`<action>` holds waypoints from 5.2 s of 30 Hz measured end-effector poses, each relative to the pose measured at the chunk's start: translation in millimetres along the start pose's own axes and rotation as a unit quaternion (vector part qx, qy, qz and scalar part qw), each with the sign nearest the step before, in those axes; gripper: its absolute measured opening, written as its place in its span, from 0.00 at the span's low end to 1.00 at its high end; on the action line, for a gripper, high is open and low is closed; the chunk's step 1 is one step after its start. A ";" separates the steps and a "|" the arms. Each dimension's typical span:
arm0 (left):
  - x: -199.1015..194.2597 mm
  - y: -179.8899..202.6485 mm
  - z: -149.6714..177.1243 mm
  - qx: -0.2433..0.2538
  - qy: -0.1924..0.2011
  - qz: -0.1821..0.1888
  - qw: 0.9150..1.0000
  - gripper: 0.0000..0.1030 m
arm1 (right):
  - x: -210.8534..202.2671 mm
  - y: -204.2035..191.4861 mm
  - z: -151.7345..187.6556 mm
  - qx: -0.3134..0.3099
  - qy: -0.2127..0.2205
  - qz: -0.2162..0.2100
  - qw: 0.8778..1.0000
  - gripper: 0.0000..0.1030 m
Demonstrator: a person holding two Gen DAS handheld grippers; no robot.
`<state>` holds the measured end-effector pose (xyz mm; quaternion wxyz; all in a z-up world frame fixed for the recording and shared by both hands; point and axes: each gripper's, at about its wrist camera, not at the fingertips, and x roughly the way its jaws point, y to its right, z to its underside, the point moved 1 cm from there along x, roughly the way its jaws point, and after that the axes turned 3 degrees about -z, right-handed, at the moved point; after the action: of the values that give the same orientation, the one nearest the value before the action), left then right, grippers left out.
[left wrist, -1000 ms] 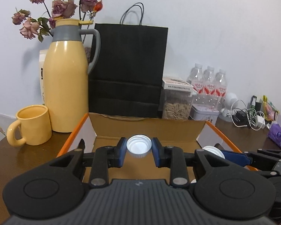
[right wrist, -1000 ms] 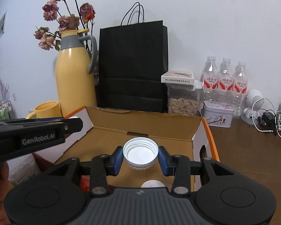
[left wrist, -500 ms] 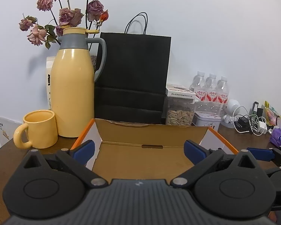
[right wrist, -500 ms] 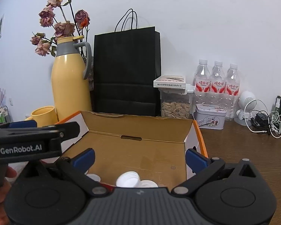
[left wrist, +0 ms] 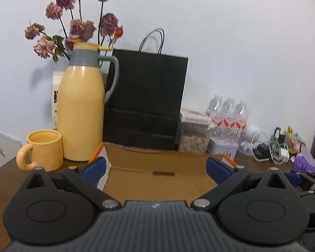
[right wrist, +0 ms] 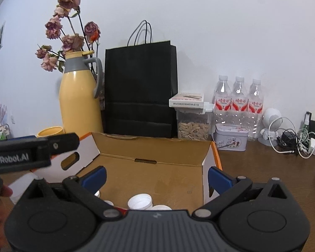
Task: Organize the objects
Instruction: 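Withdraw both grippers from the box toward the table, then grasp the navy blue zip case with the right gripper while the left gripper grasps the clear plastic container, then carry the case and container into the cardboard box and open both grippers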
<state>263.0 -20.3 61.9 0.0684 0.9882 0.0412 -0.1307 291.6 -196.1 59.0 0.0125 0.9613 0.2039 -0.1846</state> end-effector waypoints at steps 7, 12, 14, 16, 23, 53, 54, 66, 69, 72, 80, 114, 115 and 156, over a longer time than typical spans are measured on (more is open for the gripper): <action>-20.8 -7.1 -7.6 0.001 0.007 0.001 1.000 1.00 | -23.1 -2.8 -5.7 -0.011 0.010 0.003 1.000 1.00; -38.5 -17.0 -8.9 0.002 0.002 -0.007 1.000 1.00 | -45.1 -2.7 -4.2 -0.015 0.012 0.009 1.000 1.00; -47.2 -22.2 -8.3 0.003 0.001 -0.011 1.000 1.00 | -56.2 -2.3 -2.1 -0.016 0.011 0.012 1.000 1.00; -55.9 -27.8 -7.7 0.004 -0.002 -0.016 1.000 1.00 | -67.9 -1.6 0.9 -0.016 0.010 0.015 1.000 1.00; -85.8 -49.1 -1.3 0.010 -0.017 -0.028 0.999 1.00 | -107.5 5.7 17.2 -0.018 -0.002 0.018 1.000 1.00; -150.1 -116.2 57.0 -0.007 -0.092 -0.070 0.993 1.00 | -72.4 7.1 102.1 0.001 -0.168 0.004 0.986 1.00; -150.4 -116.5 57.4 -0.008 -0.092 -0.069 0.993 1.00 | -67.7 4.6 104.3 -0.004 -0.175 0.008 0.984 1.00; -148.5 -113.9 65.8 -0.011 -0.104 -0.066 0.992 1.00 | -63.4 4.9 112.4 0.009 -0.166 0.010 0.986 0.94; -148.3 -112.6 67.1 -0.010 -0.105 -0.064 0.992 1.00 | -66.0 2.7 110.8 0.005 -0.153 -0.006 0.988 0.66; -147.4 -113.1 67.9 -0.011 -0.106 -0.065 0.992 1.00 | -72.1 2.8 110.6 0.008 -0.139 -0.011 0.990 0.60; -140.4 -113.0 71.7 -0.014 -0.109 -0.066 0.992 1.00 | -98.6 18.5 110.7 0.005 -0.092 0.022 0.995 0.58; -9.3 -64.1 69.0 0.003 -0.118 -0.047 0.992 0.67 | -103.0 62.9 82.6 -0.009 -0.042 0.043 0.998 0.58; -6.7 -65.0 70.7 0.000 -0.126 -0.043 0.991 0.46 | -101.8 61.8 81.9 -0.010 -0.042 0.041 0.998 0.58; 72.7 -13.9 -0.1 -0.007 -0.052 -0.023 0.998 0.40 | 65.5 16.6 -7.0 0.000 -0.024 0.014 1.000 0.58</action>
<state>331.6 -1.9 41.2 0.0741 0.9784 0.0616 -0.1828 356.3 -185.3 41.1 0.0196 0.9594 0.1901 -0.2076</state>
